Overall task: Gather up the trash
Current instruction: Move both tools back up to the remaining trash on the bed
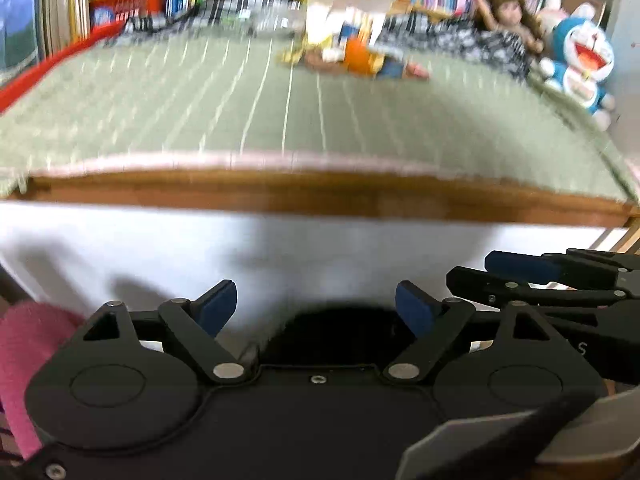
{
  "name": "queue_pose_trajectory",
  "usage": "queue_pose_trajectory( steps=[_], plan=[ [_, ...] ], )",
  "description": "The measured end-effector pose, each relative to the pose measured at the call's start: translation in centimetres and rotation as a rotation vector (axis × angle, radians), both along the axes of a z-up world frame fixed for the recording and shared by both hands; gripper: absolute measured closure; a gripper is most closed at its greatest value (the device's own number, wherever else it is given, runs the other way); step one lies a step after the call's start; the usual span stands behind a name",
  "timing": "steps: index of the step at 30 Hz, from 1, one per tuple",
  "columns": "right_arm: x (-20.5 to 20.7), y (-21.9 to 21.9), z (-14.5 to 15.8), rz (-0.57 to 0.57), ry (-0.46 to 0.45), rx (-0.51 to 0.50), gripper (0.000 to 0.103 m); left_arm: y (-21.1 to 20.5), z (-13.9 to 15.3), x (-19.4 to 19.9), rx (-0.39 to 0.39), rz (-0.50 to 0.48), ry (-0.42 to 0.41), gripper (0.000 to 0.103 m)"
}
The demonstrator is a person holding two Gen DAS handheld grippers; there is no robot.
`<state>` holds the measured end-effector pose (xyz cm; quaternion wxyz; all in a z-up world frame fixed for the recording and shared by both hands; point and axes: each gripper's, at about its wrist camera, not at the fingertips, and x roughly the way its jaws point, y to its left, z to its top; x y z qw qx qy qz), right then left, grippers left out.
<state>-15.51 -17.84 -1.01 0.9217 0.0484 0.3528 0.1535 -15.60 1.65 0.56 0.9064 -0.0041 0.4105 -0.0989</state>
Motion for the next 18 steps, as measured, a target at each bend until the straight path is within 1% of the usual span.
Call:
queue_pose_trajectory(
  steps=[6,11,14,18],
  plan=[
    [1.4,0.1,3.4,0.002,-0.098,-0.010,0.039,0.5,3.8,1.3,-0.013,-0.019,-0.110,0.013],
    [3.5,0.1,5.2,-0.006,-0.156,-0.055,0.038,0.4,6.0,4.0,-0.027,-0.006,-0.178,0.013],
    [4.9,-0.1,5.8,-0.024,-0.178,-0.072,0.038,0.3,6.7,5.8,-0.026,0.006,-0.209,0.012],
    [6.9,-0.7,6.3,-0.052,-0.188,-0.082,0.038,0.2,7.1,8.8,-0.038,0.026,-0.218,0.012]
  ],
)
